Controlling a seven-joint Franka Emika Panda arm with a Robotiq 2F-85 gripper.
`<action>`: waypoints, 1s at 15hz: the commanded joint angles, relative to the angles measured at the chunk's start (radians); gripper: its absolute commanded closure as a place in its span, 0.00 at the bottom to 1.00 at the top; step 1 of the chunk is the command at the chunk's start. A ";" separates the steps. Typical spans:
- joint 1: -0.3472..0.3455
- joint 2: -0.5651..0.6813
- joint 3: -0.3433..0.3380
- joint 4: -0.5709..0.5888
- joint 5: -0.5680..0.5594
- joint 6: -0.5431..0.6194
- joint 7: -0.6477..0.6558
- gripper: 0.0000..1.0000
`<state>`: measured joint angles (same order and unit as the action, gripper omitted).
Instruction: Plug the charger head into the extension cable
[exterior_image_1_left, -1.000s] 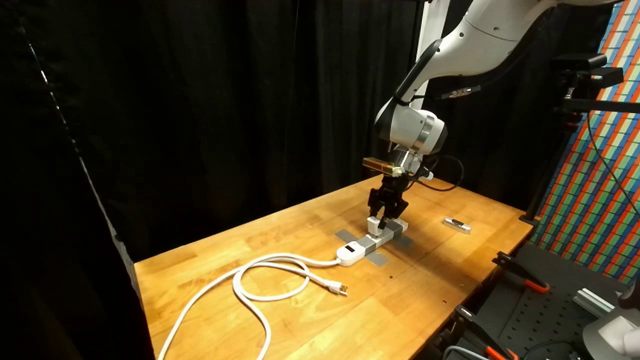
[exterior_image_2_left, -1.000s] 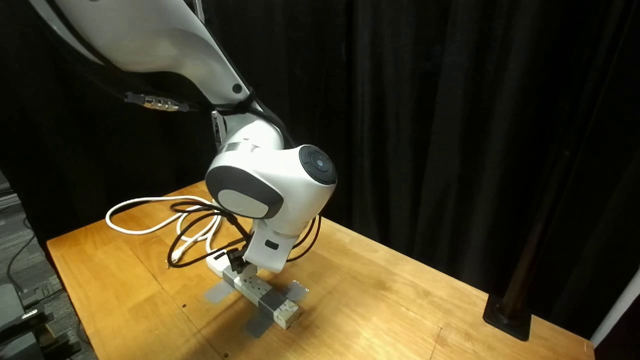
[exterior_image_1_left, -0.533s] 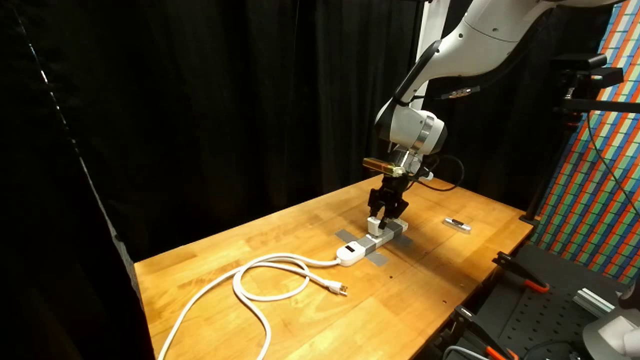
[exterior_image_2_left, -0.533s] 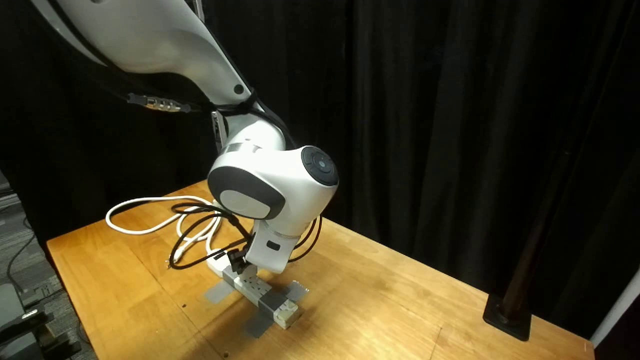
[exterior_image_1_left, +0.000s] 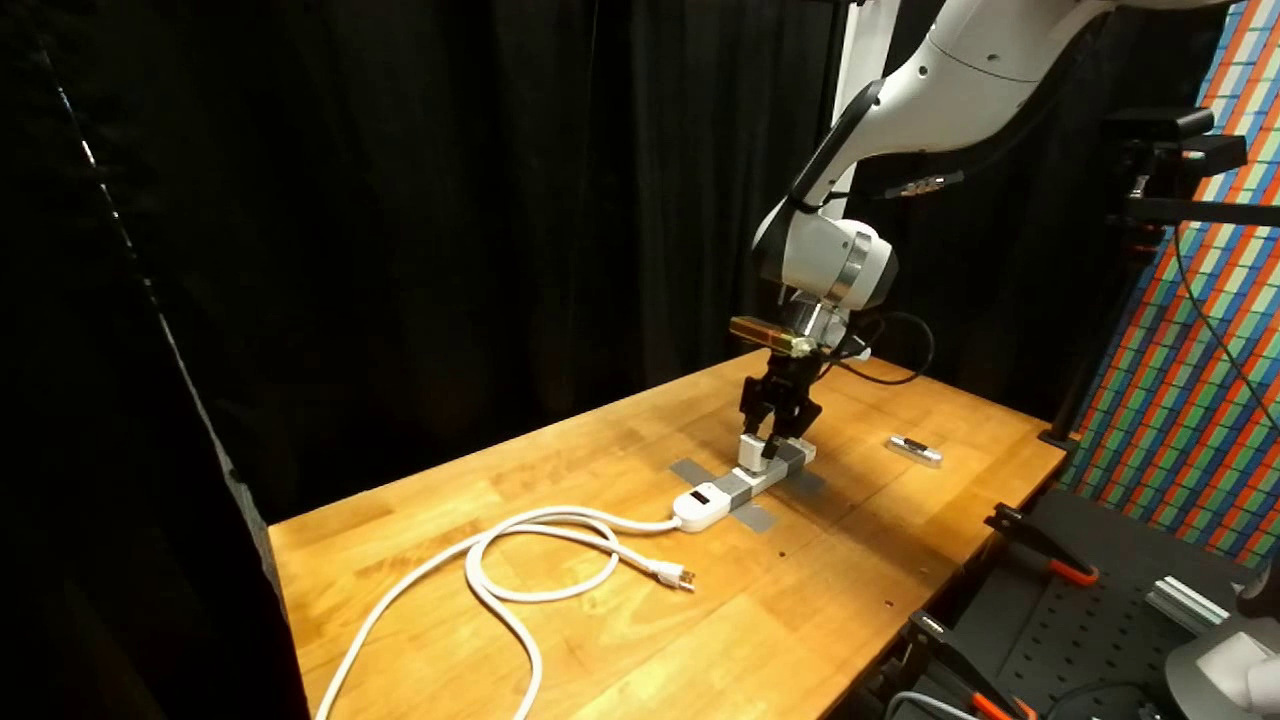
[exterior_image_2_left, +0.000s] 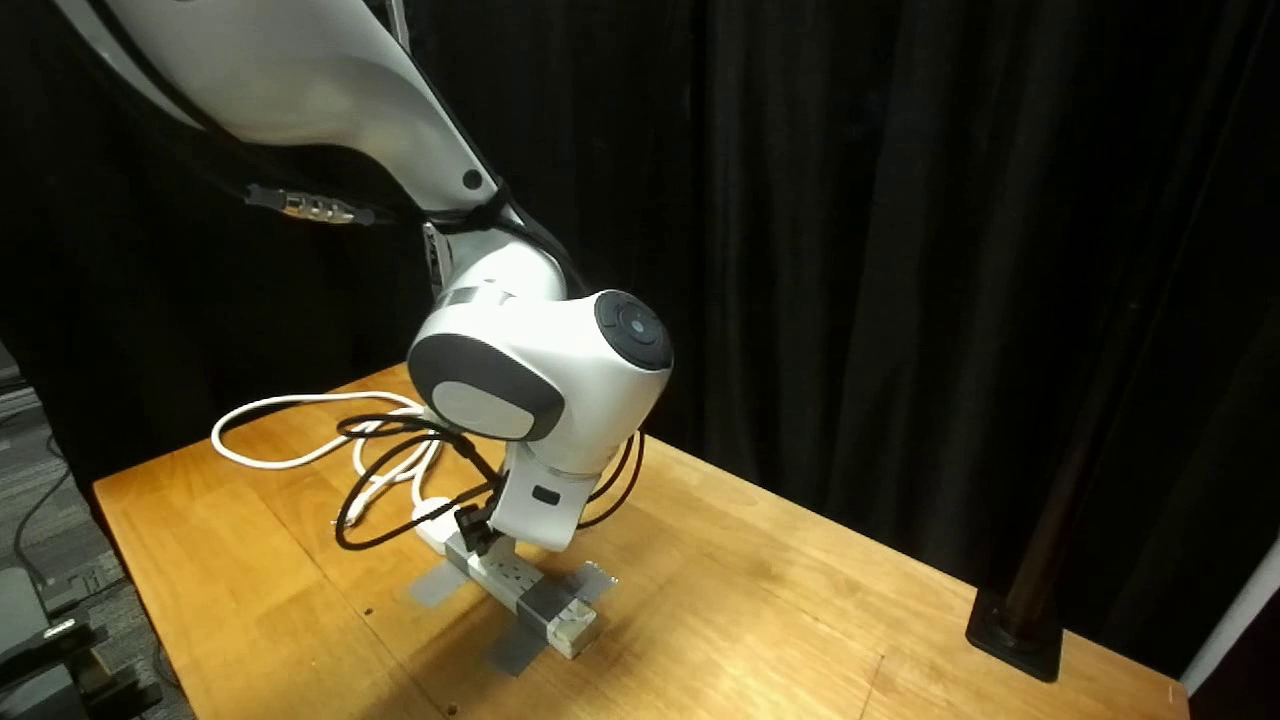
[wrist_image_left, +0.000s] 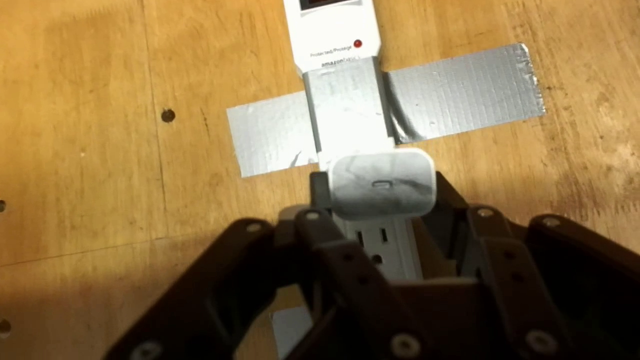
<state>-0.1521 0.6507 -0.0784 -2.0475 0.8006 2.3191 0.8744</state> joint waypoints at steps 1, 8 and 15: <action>0.054 0.073 -0.047 -0.074 -0.004 0.171 -0.040 0.77; 0.097 0.022 -0.029 -0.157 0.010 0.317 -0.075 0.77; 0.184 -0.003 -0.017 -0.252 -0.010 0.553 -0.056 0.77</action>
<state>-0.0145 0.5516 -0.0831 -2.2467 0.8061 2.7120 0.8224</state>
